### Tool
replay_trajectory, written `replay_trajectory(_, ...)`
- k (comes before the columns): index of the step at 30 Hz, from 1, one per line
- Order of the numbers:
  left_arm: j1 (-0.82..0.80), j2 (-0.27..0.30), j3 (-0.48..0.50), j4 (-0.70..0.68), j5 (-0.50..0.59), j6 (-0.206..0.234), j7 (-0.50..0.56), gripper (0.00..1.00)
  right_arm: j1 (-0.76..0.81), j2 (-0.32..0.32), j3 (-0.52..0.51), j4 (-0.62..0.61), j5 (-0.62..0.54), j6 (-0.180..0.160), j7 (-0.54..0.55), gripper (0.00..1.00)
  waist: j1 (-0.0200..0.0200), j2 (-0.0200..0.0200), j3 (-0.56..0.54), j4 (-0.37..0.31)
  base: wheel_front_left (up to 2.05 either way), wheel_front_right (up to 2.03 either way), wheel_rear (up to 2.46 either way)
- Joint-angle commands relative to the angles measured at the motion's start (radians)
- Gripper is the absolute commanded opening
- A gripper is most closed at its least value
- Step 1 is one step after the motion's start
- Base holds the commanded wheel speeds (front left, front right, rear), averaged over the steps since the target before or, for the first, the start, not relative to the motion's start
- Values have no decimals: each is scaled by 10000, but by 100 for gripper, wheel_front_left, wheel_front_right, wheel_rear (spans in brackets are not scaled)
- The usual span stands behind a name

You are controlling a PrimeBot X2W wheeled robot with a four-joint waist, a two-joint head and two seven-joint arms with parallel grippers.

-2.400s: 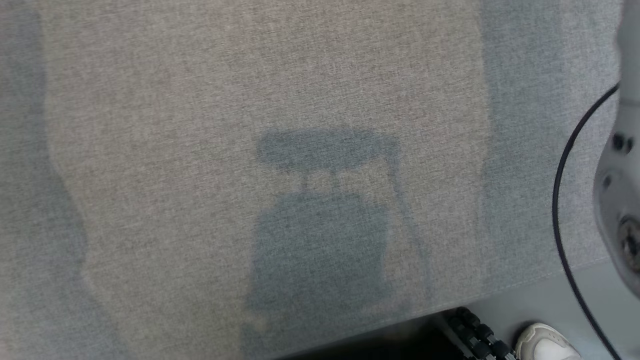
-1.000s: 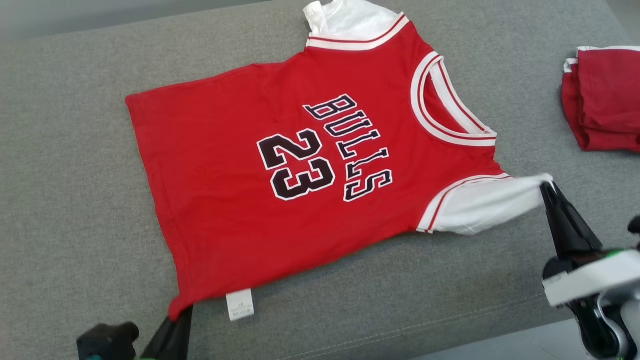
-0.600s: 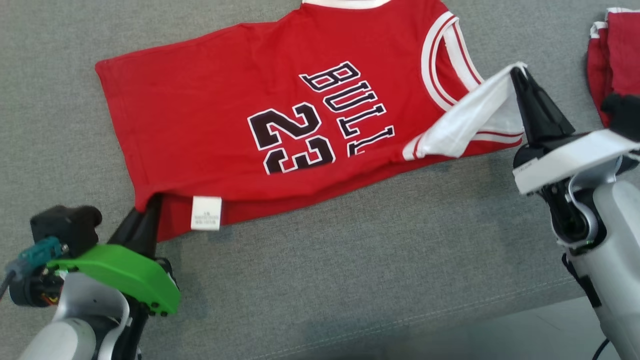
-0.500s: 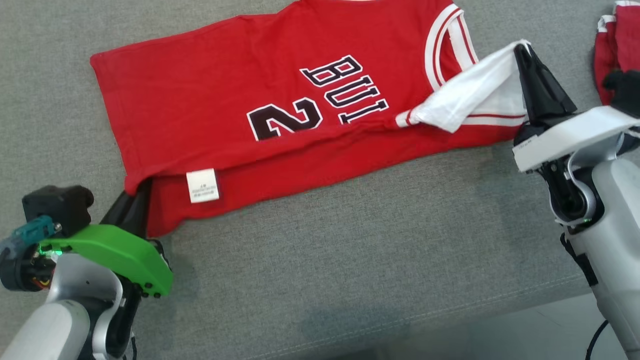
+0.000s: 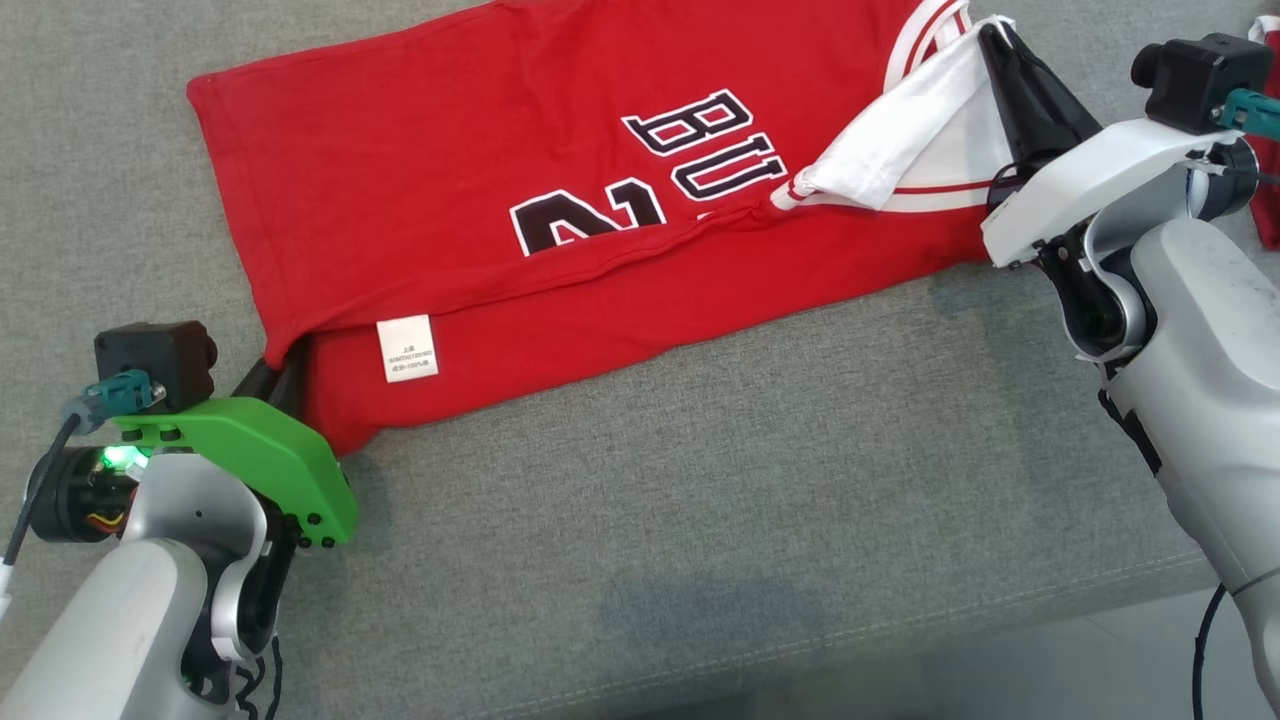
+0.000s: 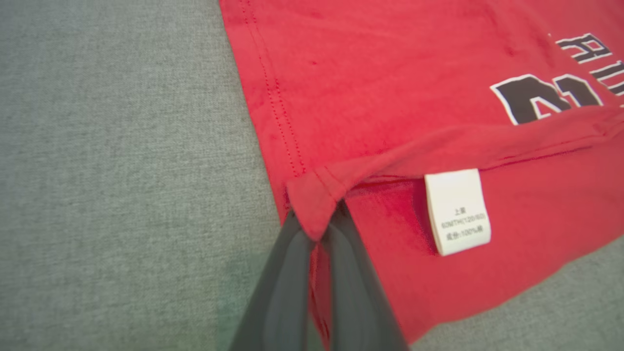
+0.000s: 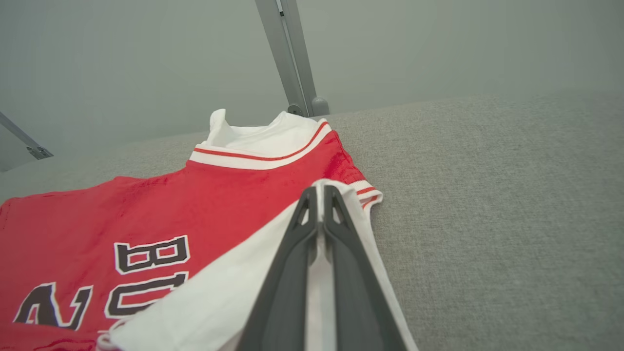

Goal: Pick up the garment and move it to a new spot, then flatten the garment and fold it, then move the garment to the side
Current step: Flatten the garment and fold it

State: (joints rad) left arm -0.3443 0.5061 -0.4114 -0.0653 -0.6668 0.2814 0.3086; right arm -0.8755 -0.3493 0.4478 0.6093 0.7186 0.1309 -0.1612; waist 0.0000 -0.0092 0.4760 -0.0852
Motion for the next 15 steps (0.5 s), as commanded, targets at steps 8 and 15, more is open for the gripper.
replay_trajectory(8, 717, -122, 233, -19, -237, 221, -450, 100, 185, -579, 449, 38, 29, -6, -723, 100, 0, 92, -583, -53, 0, 0, 0)
replay_trajectory(15, 2042, -176, 509, -830, -680, 551, -654, 100, 1554, -1787, 708, -1149, 248, -6, 135, 100, 0, 92, -1079, -179, 0, 0, 0)
